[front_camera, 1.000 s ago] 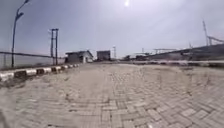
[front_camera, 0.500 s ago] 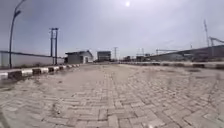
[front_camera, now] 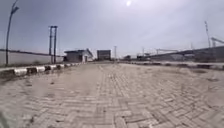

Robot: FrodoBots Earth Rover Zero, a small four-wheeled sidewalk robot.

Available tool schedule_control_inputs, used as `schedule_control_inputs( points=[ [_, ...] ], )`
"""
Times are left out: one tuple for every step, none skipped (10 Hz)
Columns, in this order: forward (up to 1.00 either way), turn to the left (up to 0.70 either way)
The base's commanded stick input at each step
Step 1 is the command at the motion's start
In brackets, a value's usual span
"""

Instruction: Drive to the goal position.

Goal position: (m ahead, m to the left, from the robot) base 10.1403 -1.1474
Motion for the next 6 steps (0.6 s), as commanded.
schedule_control_inputs(
  points=[
    [1.00,0.00],
    [1.00,0.04],
    [1.00,0.12],
    [1.00,0.18],
    [1.00,0.23],
    [1.00,0.24]
  ],
)
